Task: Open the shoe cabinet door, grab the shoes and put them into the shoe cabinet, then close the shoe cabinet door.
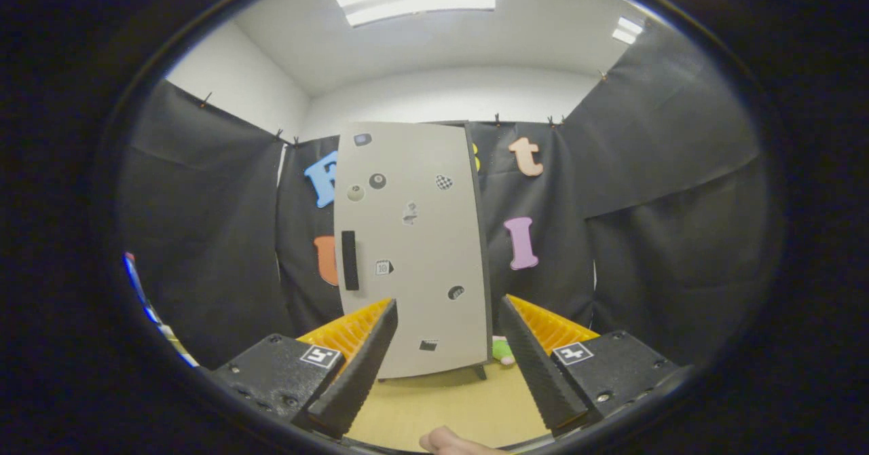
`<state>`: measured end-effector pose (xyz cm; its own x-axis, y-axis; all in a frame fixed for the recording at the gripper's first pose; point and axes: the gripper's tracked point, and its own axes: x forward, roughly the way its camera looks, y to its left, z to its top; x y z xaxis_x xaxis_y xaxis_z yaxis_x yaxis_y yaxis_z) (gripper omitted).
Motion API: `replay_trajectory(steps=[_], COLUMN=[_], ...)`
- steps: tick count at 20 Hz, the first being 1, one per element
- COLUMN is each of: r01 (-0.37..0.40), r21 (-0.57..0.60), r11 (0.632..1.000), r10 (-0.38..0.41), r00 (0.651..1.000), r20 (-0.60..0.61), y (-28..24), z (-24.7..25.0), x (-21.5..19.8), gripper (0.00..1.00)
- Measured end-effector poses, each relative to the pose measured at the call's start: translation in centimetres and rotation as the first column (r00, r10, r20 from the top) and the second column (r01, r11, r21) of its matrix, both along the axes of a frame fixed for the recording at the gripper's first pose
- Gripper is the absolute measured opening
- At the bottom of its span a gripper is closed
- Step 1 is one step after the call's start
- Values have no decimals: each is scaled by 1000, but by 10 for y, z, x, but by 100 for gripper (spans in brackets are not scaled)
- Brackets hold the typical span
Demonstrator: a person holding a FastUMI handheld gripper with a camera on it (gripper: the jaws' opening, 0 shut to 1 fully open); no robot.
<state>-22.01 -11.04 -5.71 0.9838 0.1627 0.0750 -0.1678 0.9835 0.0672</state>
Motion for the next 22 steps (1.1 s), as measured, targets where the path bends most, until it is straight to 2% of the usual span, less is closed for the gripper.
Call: replay_trajectory(steps=[11, 22], r01=[-59, -22], r21=[-13, -38], r11=[998, 999], r10=[58, 21], r00=[997, 999], r20=[-57, -31], y=[22, 23], z=[-21, -13], x=[-13, -23], gripper=[99, 98])
